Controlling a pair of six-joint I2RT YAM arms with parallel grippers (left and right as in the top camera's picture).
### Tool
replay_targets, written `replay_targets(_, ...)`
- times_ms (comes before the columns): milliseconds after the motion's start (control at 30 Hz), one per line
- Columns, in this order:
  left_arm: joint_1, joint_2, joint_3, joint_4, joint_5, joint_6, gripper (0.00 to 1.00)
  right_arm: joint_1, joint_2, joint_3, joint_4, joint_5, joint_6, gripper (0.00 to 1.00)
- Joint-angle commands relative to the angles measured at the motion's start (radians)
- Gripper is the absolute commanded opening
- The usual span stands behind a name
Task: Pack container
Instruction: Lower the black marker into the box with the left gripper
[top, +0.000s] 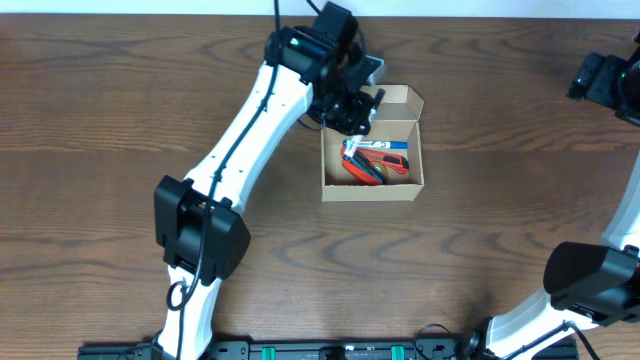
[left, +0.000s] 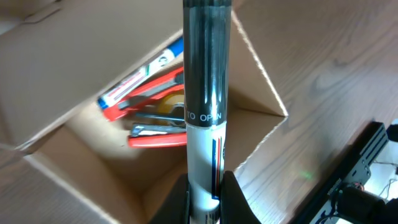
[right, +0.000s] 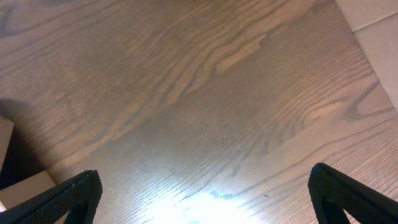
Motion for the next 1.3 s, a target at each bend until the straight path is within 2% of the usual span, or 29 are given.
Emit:
replay_targets(0, -0.018, 0.037, 0.023, 0.003, 0.013, 0.012, 0.06, -0.005, 0.006, -0.005, -0.001, 0.003, 0.014, 0.99)
replay_targets(200, -0.021, 0.099, 0.023, -0.016, 0.012, 0.018, 0.06, -0.005, 0.006, -0.005, -0.001, 0.003, 0.014, 0.99)
replay_targets(600, -0.004, 0.151, 0.023, -0.069, 0.021, 0.153, 0.05, -0.005, 0.006, -0.005, -0.001, 0.003, 0.014, 0.99)
replay_targets(800, 0.018, 0.153, 0.023, -0.077, 0.081, 0.180, 0.06, -0.005, 0.006, -0.005, -0.001, 0.003, 0.014, 0.99)
replay_targets(1267, 0.018, 0.185, 0.023, -0.072, 0.069, 0.206, 0.06, -0.005, 0.006, -0.005, -0.001, 0.003, 0.014, 0.99)
